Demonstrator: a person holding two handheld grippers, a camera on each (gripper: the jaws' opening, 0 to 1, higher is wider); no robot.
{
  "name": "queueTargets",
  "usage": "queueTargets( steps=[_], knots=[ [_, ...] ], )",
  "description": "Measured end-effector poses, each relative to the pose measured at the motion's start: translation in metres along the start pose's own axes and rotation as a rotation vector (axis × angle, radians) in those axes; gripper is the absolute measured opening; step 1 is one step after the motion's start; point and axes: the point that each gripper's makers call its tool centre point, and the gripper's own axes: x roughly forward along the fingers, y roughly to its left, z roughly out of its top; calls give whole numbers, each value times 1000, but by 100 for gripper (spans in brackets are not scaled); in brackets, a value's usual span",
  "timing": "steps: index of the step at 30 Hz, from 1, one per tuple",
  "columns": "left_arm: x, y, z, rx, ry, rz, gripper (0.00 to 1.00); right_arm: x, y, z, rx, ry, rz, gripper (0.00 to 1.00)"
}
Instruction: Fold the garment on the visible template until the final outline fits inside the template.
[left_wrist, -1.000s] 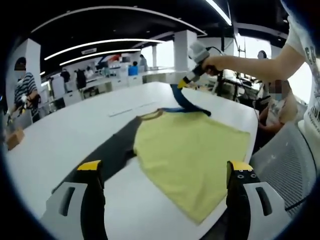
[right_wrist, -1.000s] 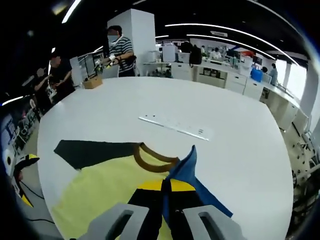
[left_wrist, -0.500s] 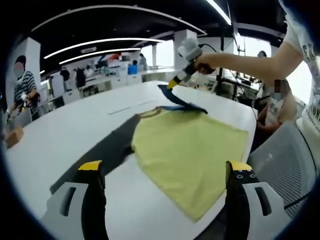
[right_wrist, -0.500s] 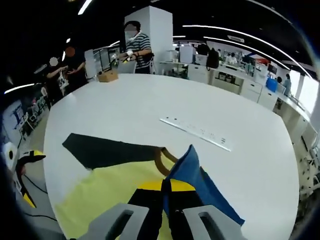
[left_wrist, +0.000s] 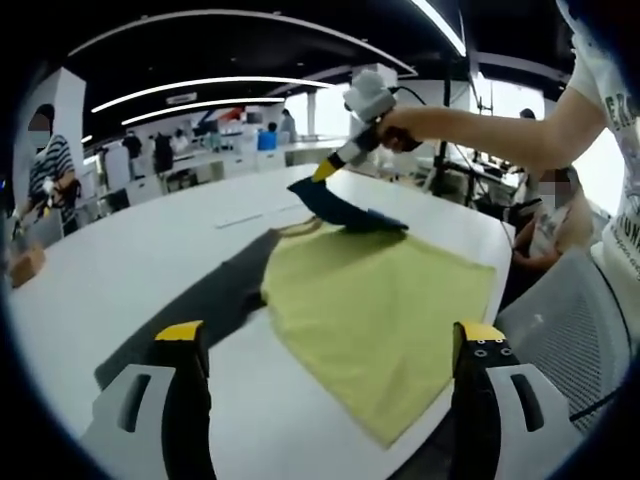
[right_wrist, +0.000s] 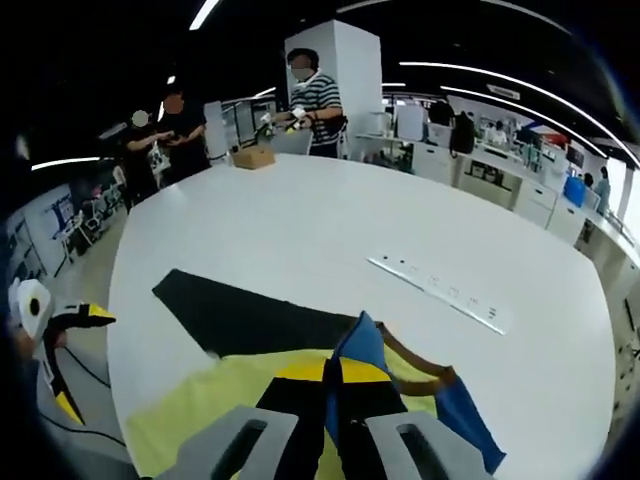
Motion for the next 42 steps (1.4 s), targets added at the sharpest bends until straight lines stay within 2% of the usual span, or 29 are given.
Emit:
queueTargets(
  steps=[6,16,31,36,42],
  knots=[
    [0,1,-2,-5,5,3,98,6,14,1,-29,2,18,0],
    [2,1,-6,-5,17,0,97,11,50,2,-62,-19,91,0],
    [2,3,-13,-10,32,12,98,31,90,-13,-106,-9,182,0],
    [2,4,-15,-6,39,14,98,41,102,-18,-114,-18,195,0],
    [0,4,-18,-4,48,21,98,53,108,-22,-117,-31,178,0]
  ],
)
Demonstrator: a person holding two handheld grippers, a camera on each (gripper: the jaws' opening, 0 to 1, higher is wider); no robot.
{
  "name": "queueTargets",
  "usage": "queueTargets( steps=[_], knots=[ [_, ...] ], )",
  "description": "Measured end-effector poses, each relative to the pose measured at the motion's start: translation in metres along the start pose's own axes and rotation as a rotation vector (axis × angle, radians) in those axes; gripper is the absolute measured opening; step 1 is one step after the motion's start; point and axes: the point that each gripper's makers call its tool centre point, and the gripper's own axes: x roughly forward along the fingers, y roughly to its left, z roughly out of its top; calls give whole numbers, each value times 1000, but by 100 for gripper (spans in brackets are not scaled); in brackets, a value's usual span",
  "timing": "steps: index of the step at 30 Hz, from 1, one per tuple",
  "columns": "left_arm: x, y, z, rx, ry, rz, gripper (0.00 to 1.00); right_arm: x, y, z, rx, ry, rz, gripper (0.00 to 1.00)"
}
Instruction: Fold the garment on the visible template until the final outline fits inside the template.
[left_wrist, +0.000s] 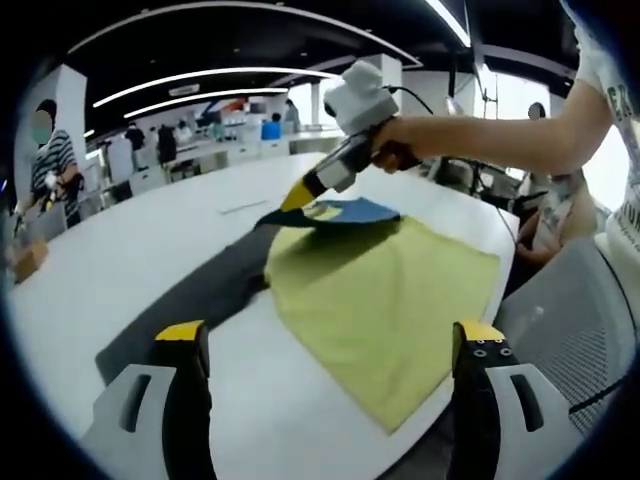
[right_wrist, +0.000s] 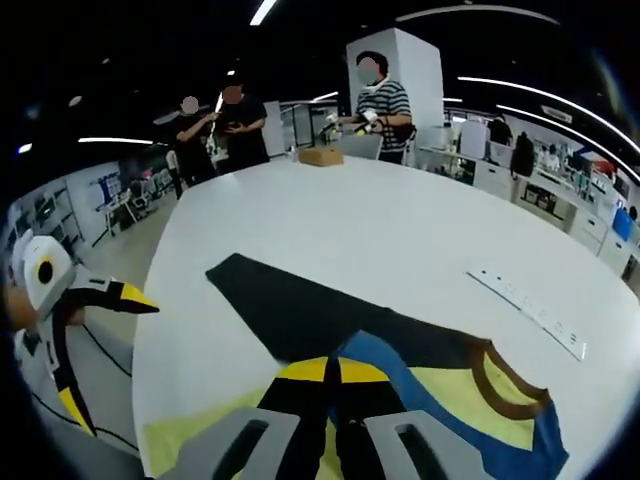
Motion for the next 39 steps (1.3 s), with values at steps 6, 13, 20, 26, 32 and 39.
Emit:
queueTargets(
  steps=[6,13,20,26,32,39],
  knots=[
    [-2,2,-2,3,8,10,98,12,9,-5,-4,-20,17,0],
    [-4,5,-4,8,13,26,99,24,12,-17,19,-14,26,0],
    [-7,3,-6,15,26,35,99,34,15,-24,31,-10,31,0],
    [-8,4,-6,17,31,42,99,36,14,-26,58,-29,24,0],
    [-8,6,-2,22,30,43,99,29,9,-25,47,-32,11,25],
    [-5,14,11,5,1,37,99,8,-7,-27,29,-60,-29,50]
  ],
)
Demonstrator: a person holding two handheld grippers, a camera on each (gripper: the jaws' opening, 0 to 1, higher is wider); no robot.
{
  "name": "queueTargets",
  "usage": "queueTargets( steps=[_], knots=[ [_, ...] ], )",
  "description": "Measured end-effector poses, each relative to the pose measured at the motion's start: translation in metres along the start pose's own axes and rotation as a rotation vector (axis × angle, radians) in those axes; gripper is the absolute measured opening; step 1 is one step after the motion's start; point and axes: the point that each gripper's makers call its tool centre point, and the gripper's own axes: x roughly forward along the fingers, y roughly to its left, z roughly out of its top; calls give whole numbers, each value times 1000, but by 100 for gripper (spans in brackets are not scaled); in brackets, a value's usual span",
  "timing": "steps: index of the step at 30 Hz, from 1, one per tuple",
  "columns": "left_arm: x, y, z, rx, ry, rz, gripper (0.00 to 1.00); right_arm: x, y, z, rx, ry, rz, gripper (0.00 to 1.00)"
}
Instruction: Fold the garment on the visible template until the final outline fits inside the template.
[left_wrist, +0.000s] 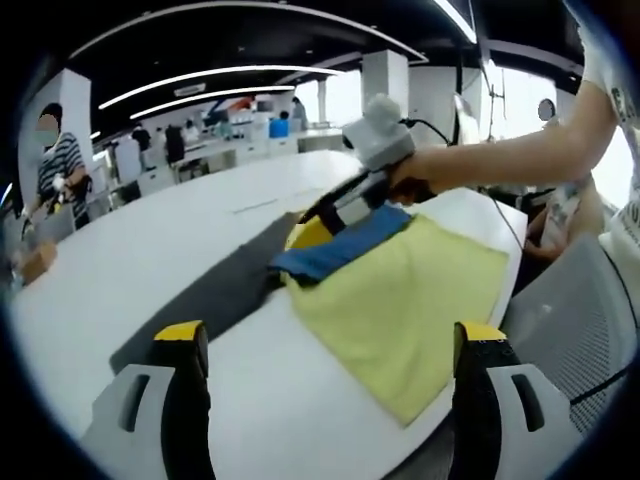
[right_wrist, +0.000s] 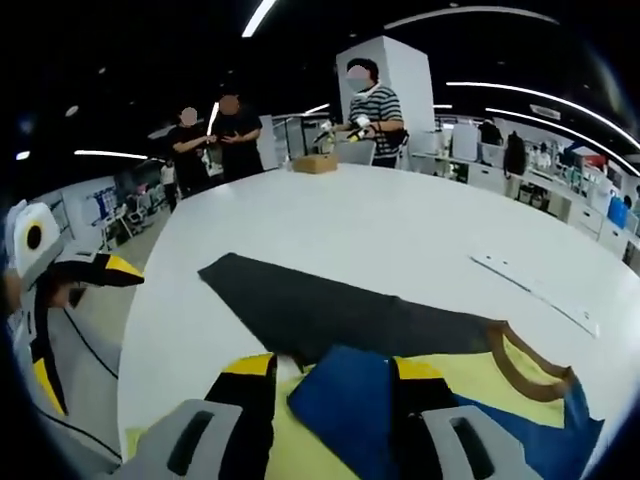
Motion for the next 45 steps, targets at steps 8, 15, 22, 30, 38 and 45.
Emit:
queueTargets(
  steps=[8,15,22,30,38,45],
  knots=[
    [8,9,14,1,-18,-21,99,-29,-20,-10,-9,-1,-41,68],
    [23,13,36,39,-33,-54,99,-60,-36,-22,-26,-9,-88,79],
    [44,8,55,48,-50,-96,99,-87,-50,-33,-10,-15,-119,86],
    [74,0,80,38,-85,-156,98,-126,-74,-55,19,-16,-186,88],
    [105,-10,111,100,-95,-217,97,-155,-92,-71,39,-15,-244,87],
    [128,-24,133,132,-109,-280,96,-173,-102,-82,55,-17,-280,86]
  ],
)
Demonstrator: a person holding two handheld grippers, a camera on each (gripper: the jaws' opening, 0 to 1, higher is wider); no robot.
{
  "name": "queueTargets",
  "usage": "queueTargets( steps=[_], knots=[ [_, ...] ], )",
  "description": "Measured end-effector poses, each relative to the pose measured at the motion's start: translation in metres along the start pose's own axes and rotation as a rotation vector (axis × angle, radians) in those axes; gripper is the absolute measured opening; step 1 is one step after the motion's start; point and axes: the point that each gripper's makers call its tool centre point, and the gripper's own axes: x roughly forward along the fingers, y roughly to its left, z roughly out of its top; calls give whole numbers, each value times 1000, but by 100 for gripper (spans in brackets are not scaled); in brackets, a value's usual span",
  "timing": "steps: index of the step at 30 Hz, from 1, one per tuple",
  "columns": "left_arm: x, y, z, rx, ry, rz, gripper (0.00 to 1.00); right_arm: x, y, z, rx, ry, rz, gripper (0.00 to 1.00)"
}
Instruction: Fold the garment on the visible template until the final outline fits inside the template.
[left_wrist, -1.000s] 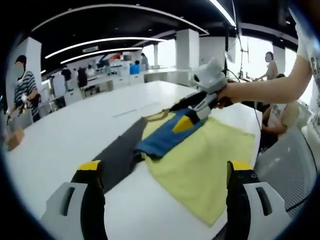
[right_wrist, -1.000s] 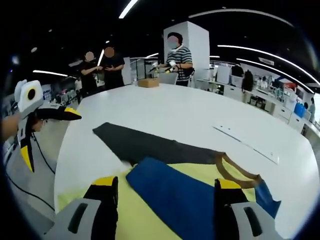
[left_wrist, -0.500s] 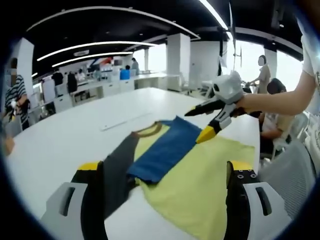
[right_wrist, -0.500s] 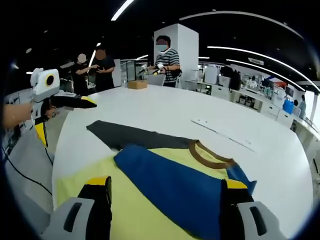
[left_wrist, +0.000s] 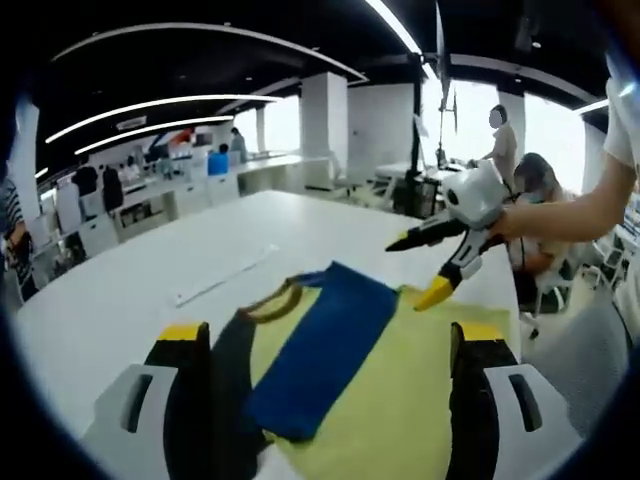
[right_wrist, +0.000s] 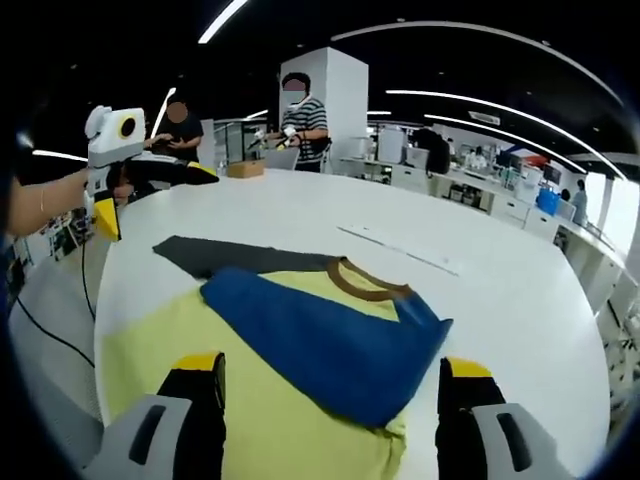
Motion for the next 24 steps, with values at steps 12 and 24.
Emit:
queueTargets(
  steps=[12,24],
  knots=[
    [54,-4,19,21,-4,-97,93,-11,-12,-15,-3,2,-41,80],
    [113,-7,26,69,31,-169,85,-14,-23,-22,-35,-18,-80,67]
  ],
)
